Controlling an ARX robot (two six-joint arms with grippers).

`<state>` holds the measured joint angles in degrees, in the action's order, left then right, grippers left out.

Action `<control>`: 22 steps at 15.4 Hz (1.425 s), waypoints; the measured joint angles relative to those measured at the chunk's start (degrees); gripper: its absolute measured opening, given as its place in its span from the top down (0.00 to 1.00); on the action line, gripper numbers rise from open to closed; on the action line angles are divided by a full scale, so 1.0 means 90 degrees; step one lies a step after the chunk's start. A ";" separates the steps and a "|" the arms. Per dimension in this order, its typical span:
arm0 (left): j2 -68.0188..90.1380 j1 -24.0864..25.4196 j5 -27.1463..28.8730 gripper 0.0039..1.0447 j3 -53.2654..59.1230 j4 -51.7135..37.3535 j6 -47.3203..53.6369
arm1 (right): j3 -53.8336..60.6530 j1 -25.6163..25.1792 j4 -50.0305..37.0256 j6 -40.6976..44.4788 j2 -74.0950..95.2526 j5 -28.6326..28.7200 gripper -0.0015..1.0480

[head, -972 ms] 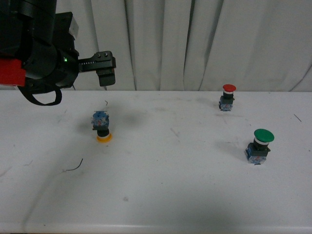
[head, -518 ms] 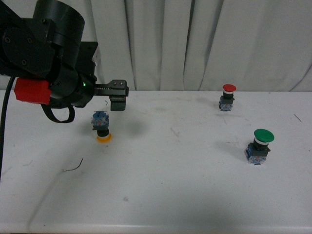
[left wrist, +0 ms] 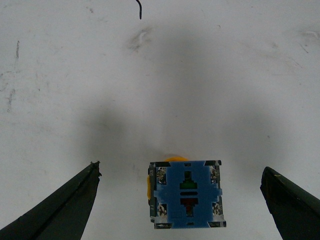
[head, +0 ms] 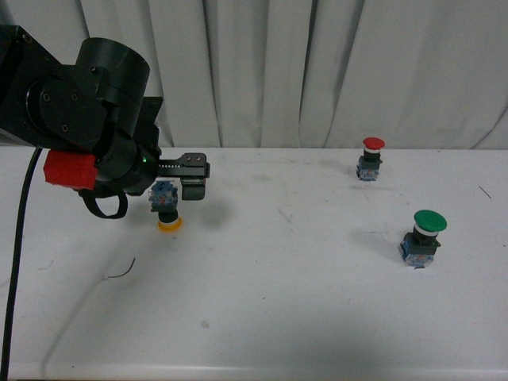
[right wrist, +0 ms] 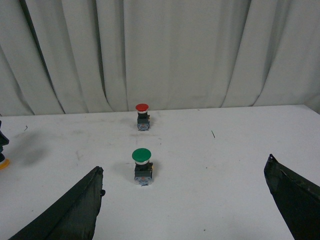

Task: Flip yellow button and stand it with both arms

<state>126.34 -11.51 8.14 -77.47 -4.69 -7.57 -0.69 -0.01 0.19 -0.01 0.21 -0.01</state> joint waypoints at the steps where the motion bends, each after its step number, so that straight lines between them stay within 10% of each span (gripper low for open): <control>1: 0.0044 0.0010 0.0007 0.06 -0.0063 0.0019 -0.0017 | 0.0000 0.0000 0.0000 0.0000 0.0000 0.0000 0.06; 8: 0.0090 0.0012 0.0029 0.07 -0.0141 0.0075 -0.0172 | 0.0000 0.0000 0.0000 0.0000 0.0000 0.0000 0.06; 14: 0.0090 0.0027 -0.0046 0.68 -0.0155 0.0151 -0.0306 | 0.0000 0.0000 0.0000 0.0000 0.0000 0.0000 0.06; 22: -0.2263 -0.0270 -0.0908 0.71 0.1059 -0.0503 -0.0624 | 0.0000 0.0000 0.0000 0.0000 0.0000 0.0000 0.06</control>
<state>105.97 -13.93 -0.03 -67.94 -9.21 -13.19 -0.69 -0.01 0.19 -0.01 0.21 -0.01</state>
